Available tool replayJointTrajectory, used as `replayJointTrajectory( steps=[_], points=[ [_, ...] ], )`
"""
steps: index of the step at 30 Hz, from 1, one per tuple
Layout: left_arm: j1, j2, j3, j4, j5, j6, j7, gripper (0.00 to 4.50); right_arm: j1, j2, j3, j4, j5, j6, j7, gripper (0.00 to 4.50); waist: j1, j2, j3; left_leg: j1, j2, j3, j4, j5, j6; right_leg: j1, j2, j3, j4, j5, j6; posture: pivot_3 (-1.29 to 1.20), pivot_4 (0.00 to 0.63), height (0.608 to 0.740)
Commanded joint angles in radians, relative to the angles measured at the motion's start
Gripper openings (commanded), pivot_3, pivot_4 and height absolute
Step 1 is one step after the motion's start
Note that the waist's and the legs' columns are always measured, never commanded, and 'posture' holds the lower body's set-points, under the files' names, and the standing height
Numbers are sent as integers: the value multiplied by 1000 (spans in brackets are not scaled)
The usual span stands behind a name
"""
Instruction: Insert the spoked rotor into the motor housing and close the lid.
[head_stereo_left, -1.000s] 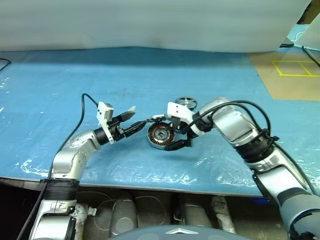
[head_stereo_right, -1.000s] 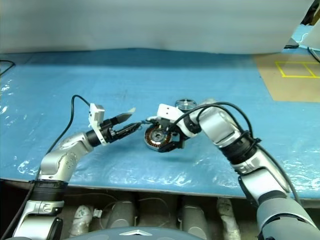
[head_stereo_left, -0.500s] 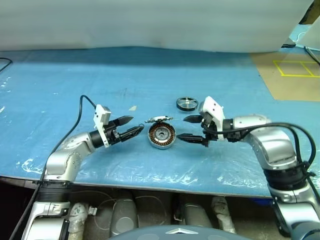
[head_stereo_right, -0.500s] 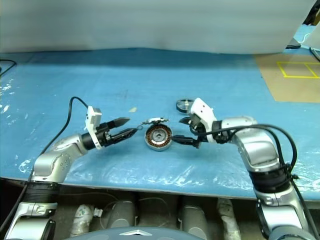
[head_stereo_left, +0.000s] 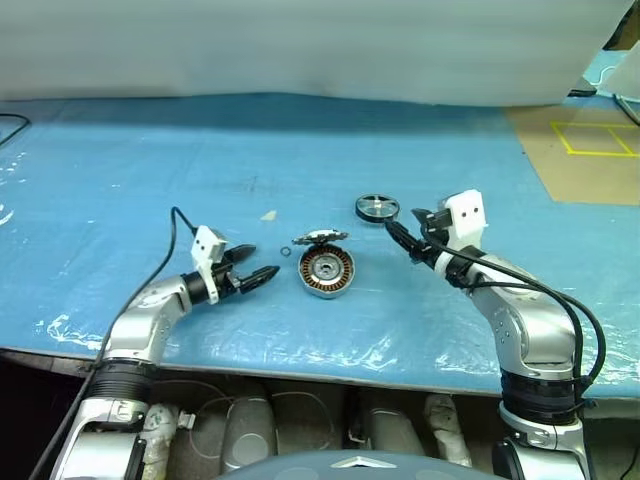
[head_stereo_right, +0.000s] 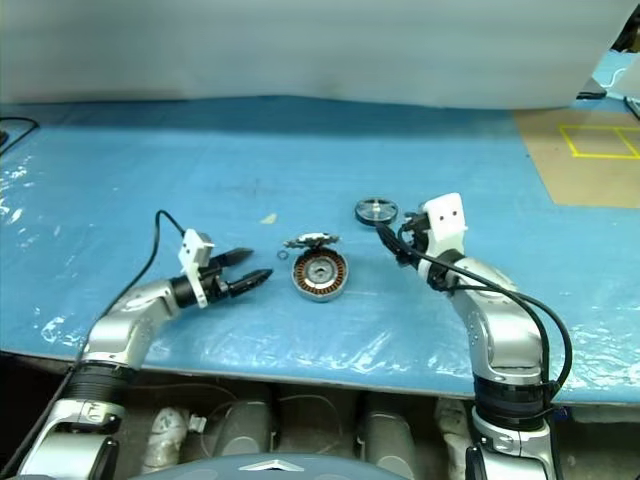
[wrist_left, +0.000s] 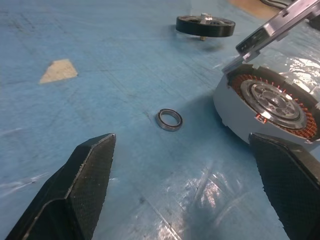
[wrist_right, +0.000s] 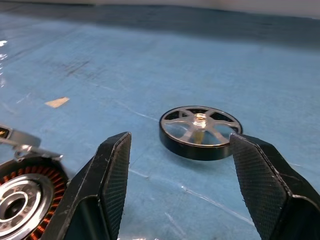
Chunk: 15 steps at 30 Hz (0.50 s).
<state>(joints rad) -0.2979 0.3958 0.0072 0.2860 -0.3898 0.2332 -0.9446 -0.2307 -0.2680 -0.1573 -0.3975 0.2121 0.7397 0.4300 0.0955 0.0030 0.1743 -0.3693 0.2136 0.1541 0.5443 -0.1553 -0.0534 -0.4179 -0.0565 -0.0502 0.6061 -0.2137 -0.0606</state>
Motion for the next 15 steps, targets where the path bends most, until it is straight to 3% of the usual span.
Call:
replayJointTrajectory(
  steps=[1,3,8,15],
  points=[
    [-47,-20,-12,35,27,-68,-15,4500,9,28,-1,-11,-23,-51,-89,3184,-1,0,0,0,0,0,0,0,0,0,0,0,0,0,0,0,150,740],
    [-73,-35,-17,65,39,-81,-13,4500,20,31,0,18,-55,-71,-135,3184,-1,0,0,0,0,0,0,0,-1,0,0,0,0,0,0,0,150,740],
    [-132,-53,-15,146,59,-113,-19,4500,42,28,-5,43,-55,-130,-155,4405,-2,0,0,0,-1,0,0,1,-1,0,-1,0,0,0,0,0,150,740],
    [-183,-76,-29,252,112,-167,-8,4500,6,37,-38,79,-38,-88,-221,4484,-1,0,0,0,-2,0,0,1,-1,0,-2,0,0,0,1,0,150,740]
  ],
)
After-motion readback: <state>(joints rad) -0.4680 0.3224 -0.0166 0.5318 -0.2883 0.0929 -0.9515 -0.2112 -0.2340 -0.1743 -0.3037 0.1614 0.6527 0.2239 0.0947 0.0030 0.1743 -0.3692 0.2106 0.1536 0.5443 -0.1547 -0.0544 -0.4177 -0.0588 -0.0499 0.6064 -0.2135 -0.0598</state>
